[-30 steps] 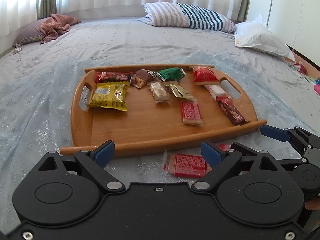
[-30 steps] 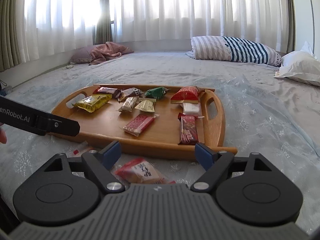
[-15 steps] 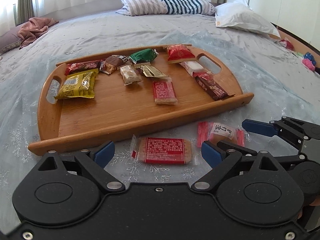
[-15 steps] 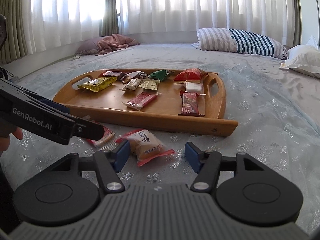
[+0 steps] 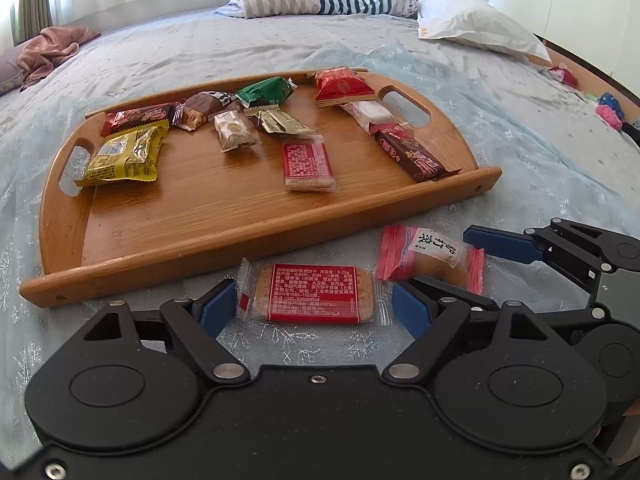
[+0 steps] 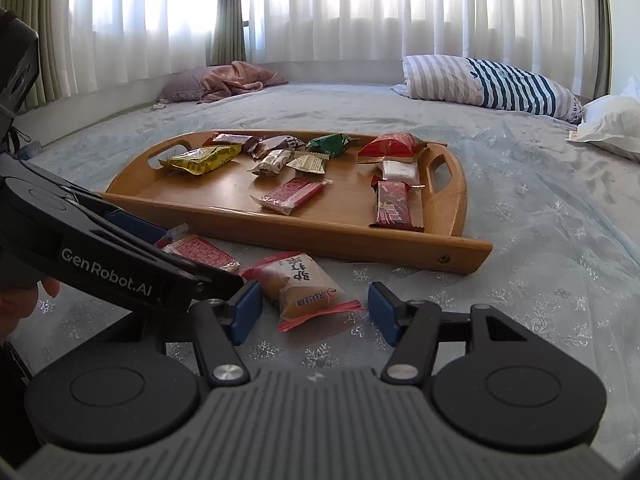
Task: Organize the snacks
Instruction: 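Grasp the red-printed biscuit packet with the left gripper while the right grasps the pink bread packet, then carry both packets over the tray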
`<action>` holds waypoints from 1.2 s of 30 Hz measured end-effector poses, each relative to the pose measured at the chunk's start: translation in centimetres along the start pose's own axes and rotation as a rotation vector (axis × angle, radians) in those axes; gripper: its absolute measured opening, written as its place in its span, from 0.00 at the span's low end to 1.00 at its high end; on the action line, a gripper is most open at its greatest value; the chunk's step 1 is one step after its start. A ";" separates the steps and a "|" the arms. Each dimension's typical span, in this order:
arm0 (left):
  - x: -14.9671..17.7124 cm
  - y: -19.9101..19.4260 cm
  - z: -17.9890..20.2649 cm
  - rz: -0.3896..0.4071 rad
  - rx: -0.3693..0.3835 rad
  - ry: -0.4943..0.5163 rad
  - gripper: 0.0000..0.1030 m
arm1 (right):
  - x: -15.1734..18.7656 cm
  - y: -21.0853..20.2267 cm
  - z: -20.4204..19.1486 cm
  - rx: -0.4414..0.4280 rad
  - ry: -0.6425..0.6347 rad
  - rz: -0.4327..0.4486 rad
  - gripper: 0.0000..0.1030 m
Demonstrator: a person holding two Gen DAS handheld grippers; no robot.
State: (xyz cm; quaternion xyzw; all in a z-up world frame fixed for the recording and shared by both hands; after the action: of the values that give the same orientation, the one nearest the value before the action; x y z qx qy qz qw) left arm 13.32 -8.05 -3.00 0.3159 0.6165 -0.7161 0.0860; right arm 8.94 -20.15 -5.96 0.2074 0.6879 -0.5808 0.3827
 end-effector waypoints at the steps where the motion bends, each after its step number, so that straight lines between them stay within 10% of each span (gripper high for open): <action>1: 0.0 0.0 0.1 0.002 -0.001 0.003 0.77 | 0.0 0.1 -0.1 0.001 -0.002 0.000 0.68; 9: 0.1 -0.4 0.2 0.014 -0.002 0.019 0.63 | -0.1 0.3 -0.5 0.001 -0.009 -0.007 0.60; 36: 0.6 -1.8 -1.0 0.025 -0.011 -0.039 0.61 | -0.1 -0.3 -1.1 0.011 0.057 -0.006 0.46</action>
State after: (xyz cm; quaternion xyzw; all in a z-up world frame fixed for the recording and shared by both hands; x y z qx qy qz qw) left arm 12.23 -6.57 -1.88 0.3089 0.6146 -0.7177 0.1085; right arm 8.47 -19.18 -5.61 0.2239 0.6959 -0.5795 0.3603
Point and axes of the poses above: each gripper's, at about its wrist camera, not at the fingertips, and y roughly the way its jaws point, z to its right, x to its underside, the point moved 5 cm from there along y, roughly the way its jaws point, and after that the axes turned 9 degrees about -z, right-handed, at the moved point
